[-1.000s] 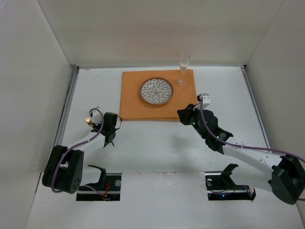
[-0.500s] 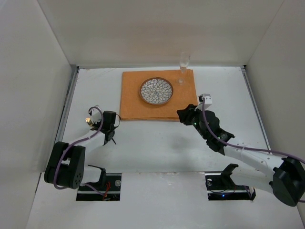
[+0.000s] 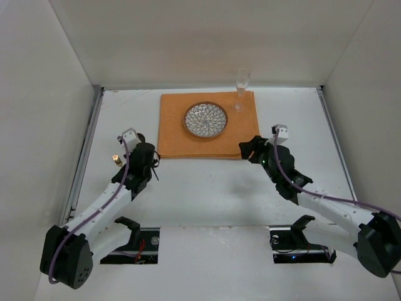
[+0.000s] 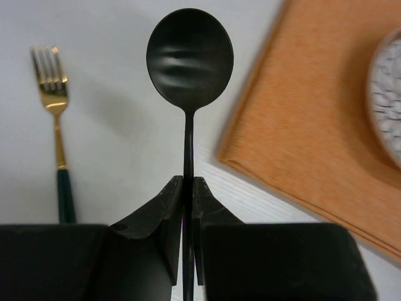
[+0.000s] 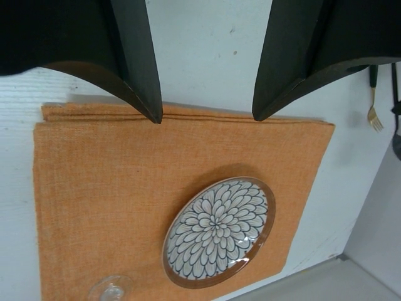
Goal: Set the dinner table for one person
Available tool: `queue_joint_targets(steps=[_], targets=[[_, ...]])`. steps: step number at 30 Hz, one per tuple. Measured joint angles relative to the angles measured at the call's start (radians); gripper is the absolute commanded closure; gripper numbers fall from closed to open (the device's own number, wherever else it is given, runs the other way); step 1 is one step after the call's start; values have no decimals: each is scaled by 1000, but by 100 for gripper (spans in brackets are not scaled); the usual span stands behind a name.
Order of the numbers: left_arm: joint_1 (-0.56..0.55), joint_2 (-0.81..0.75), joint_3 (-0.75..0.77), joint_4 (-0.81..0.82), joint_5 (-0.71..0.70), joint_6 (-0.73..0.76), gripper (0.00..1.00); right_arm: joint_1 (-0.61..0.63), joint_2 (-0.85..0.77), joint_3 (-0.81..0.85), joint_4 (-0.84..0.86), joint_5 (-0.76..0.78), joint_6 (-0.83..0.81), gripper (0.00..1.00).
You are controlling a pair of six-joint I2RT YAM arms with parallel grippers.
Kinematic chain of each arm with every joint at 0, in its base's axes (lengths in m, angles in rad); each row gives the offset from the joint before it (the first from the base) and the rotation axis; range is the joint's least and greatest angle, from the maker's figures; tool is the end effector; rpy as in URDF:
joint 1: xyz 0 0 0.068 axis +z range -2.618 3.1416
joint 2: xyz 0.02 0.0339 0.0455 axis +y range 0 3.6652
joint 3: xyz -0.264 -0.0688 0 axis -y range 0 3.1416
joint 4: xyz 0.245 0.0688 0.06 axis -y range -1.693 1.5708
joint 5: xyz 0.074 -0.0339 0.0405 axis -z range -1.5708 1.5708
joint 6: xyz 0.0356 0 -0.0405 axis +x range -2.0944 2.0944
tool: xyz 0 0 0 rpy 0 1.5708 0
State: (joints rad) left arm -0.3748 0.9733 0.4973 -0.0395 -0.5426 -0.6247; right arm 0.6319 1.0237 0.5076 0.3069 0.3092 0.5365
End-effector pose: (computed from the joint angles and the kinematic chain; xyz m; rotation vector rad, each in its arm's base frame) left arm 0.2000 -0.0589 0.2213 -0.5656 1.9260 -0.0696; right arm 0.1927 0.1277 0.2478 0.1404 1.7999 0.5673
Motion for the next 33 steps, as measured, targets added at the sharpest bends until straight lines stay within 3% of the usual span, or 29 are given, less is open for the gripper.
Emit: queue_joint_targets(steps=[2, 4, 7, 14, 18, 25, 33], targets=[[-59, -8, 54, -16, -8, 4, 100, -18, -9, -8, 1, 7, 11, 50], [-125, 16, 116, -17, -16, 7, 100, -40, -23, -19, 1, 15, 21, 72], [-244, 109, 222, 13, -17, 11, 100, -80, -50, -43, 7, 31, 51, 81], [-421, 475, 513, 145, 54, 27, 100, -187, -74, -87, 8, 38, 117, 68], [-443, 692, 695, 198, 109, 22, 100, -200, -86, -97, 10, 39, 140, 45], [-462, 1028, 993, 240, 181, -13, 100, -221, -143, -122, 10, 49, 159, 43], [-467, 1254, 1179, 227, 203, -68, 100, -246, -163, -132, 10, 55, 175, 42]])
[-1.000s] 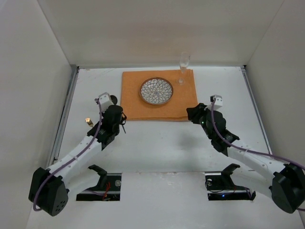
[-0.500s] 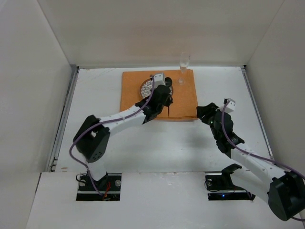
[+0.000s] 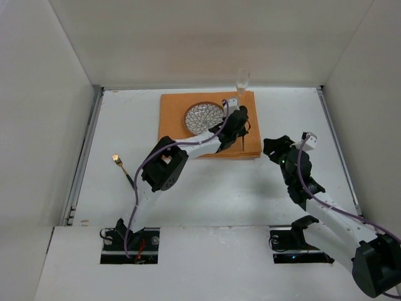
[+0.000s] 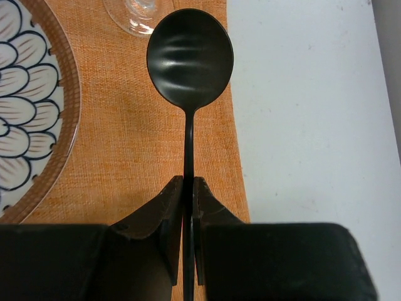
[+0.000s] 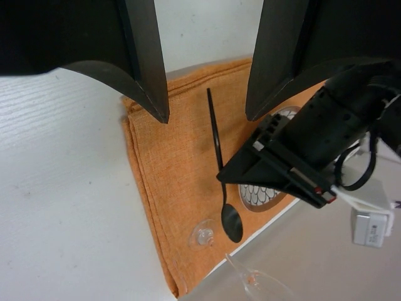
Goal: Set the dinner table for one person
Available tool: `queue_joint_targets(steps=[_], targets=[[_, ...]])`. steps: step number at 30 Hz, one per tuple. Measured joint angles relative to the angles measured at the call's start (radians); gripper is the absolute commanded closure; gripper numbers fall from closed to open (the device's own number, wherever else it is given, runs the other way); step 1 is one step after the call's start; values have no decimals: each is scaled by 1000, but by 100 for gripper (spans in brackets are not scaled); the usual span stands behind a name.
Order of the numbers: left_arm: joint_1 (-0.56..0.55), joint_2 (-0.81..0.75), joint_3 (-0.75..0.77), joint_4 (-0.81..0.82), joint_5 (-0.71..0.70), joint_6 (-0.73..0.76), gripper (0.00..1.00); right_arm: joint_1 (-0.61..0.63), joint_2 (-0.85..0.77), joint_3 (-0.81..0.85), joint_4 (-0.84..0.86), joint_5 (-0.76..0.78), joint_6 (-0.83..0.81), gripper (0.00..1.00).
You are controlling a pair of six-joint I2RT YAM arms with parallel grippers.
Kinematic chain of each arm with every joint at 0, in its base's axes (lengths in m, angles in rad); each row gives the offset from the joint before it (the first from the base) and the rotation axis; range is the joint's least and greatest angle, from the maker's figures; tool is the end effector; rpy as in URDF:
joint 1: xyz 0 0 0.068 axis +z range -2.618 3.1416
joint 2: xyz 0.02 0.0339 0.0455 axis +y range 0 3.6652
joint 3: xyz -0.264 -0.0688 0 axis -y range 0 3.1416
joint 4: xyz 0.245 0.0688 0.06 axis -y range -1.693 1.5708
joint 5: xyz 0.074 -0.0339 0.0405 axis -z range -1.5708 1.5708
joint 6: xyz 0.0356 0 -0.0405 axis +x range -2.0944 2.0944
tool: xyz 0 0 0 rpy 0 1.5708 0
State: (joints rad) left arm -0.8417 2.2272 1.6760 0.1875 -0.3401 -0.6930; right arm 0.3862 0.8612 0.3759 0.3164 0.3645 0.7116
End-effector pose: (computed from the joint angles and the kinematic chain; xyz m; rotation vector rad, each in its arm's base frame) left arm 0.3565 -0.3812 0.2072 -0.0859 1.9748 -0.6968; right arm 0.1886 0.0630 0.2345 0.5466 1.6663 0.4905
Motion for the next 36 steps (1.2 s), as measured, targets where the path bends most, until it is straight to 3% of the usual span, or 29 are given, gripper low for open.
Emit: queue_joint_targets(steps=[10, 19, 24, 32, 36], targets=[[7, 118, 114, -16, -2, -46, 99, 0, 29, 0, 2, -3, 1, 42], [13, 145, 114, -28, -12, -72, 94, 0, 29, 0, 2, -6, 3, 42], [13, 146, 113, -26, -19, -83, 83, 0, 29, 0, 3, -6, 3, 41], [13, 140, 79, -14, -42, -83, 82, 0, 26, 0, 3, -6, 3, 41], [10, 107, 18, -9, -51, -82, 77, 0, 2, 0, 2, -6, 3, 43]])
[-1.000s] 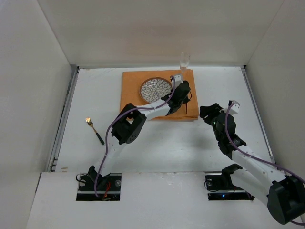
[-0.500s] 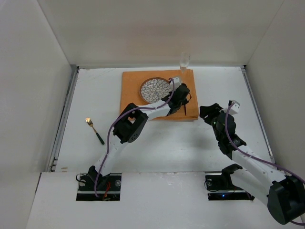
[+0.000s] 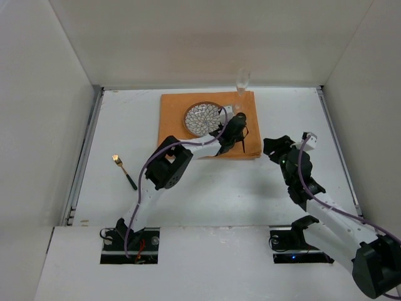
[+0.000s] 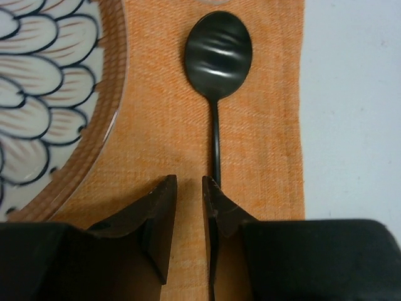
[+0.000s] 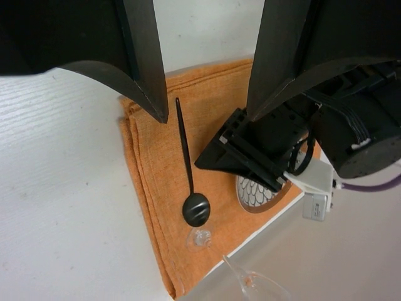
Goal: Set the dinner table for one person
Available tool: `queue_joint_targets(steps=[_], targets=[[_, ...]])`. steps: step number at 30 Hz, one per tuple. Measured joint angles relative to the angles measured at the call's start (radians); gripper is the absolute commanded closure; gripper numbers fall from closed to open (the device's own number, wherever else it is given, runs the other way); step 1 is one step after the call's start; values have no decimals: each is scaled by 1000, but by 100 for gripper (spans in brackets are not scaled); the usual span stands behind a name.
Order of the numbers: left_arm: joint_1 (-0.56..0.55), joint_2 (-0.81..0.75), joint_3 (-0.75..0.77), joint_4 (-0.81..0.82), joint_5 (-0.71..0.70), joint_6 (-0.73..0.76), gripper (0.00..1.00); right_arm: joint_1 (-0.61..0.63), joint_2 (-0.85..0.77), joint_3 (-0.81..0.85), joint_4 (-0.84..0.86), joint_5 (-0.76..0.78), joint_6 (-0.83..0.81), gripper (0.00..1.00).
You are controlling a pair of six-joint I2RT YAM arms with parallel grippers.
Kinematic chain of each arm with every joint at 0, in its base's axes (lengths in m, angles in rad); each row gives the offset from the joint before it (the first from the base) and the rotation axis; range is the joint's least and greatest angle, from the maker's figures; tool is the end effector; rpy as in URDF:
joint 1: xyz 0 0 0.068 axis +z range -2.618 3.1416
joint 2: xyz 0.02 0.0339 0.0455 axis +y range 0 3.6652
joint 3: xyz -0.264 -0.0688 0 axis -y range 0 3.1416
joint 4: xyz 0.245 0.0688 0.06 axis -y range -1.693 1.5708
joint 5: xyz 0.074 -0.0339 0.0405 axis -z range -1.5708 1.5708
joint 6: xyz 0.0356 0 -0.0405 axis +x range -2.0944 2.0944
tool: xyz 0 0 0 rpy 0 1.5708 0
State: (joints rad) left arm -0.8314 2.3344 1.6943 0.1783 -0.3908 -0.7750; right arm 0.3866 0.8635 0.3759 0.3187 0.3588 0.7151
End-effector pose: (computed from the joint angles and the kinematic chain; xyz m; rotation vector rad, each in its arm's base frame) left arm 0.3676 -0.3829 0.1584 -0.1922 2.0432 -0.6278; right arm 0.1889 0.0634 0.2344 0.5455 1.6679 0.4982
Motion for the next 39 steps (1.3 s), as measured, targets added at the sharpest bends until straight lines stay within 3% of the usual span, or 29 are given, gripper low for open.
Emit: queue_joint_targets(steps=[2, 5, 7, 16, 22, 29, 35, 39], targets=[[-4, -43, -55, 6, -6, 9, 72, 0, -11, 0, 2, 0, 0, 48], [-15, -147, -155, 23, -18, 40, 65, 1, -10, 0, 4, 0, -1, 75], [-21, -225, -209, 40, -28, 64, 61, 3, 8, 0, 8, -1, 3, 83], [31, -679, -615, 85, -67, 137, 51, 52, 64, 1, 6, -18, -3, 79], [240, -1021, -967, -79, -151, 149, 48, 60, 65, 1, 6, -13, -11, 77], [460, -1406, -1134, -320, -208, 135, 52, 60, 68, 1, 7, -14, -12, 74], [672, -1457, -1241, -363, -154, 100, 60, 60, 68, 1, 8, -14, -15, 73], [723, -1394, -1292, -323, -102, 86, 63, 63, 68, 3, 10, -15, -20, 72]])
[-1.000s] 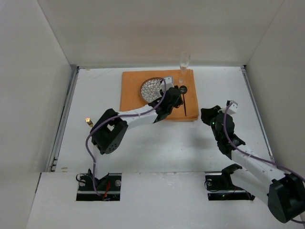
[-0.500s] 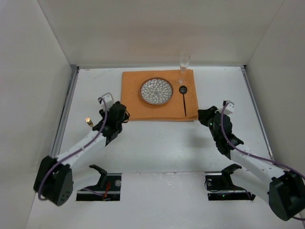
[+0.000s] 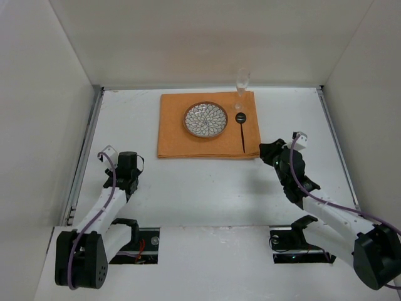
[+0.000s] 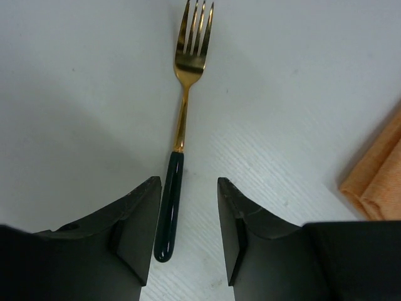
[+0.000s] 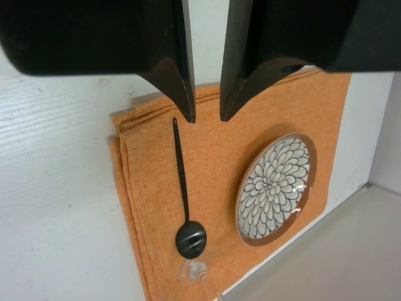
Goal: Set the dinner table for one person
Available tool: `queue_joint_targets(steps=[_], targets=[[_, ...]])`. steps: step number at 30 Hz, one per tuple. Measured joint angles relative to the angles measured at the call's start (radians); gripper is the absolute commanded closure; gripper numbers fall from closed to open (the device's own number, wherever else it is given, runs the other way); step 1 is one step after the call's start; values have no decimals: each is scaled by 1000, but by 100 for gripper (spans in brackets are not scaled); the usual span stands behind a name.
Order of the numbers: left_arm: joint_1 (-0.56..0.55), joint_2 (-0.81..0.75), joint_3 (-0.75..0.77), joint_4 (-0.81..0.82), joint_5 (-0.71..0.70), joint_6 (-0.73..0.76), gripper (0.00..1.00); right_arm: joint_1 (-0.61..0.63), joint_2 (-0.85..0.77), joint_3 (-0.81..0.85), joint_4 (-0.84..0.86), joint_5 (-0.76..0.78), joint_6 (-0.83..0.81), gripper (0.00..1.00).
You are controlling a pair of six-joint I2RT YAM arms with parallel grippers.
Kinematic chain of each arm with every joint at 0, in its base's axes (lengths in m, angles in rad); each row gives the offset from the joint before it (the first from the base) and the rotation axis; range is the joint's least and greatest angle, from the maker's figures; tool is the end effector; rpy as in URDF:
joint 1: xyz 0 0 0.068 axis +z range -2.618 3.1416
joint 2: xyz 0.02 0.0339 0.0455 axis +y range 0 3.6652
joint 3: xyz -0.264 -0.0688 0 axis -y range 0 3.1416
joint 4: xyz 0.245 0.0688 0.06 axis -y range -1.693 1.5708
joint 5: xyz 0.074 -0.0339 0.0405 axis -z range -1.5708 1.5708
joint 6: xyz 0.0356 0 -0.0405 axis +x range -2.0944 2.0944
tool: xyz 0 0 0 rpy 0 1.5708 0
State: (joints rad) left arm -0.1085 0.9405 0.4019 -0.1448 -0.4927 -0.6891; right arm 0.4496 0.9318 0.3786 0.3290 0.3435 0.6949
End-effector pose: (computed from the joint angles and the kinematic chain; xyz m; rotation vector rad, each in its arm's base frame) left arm 0.1879 -0.0035 0.1861 -0.8605 1.9839 0.1013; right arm 0.1920 0.0793 0.2238 0.4658 1.7500 0.5133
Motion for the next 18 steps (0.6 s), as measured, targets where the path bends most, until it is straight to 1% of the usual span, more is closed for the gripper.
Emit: queue_joint_targets(steps=[4, 8, 14, 18], targets=[[17, 74, -23, 45, 26, -4, 64, 9, 15, 5, 2, -5, -6, 71], [32, 118, -35, 89, 41, -8, 67, 10, 16, 6, 2, -8, -11, 70], [39, 158, -45, 142, 53, -11, 76, 12, 15, 6, 2, -7, -14, 68], [41, 165, -49, 155, 60, -12, 77, 12, 11, 6, 1, -7, -19, 67]])
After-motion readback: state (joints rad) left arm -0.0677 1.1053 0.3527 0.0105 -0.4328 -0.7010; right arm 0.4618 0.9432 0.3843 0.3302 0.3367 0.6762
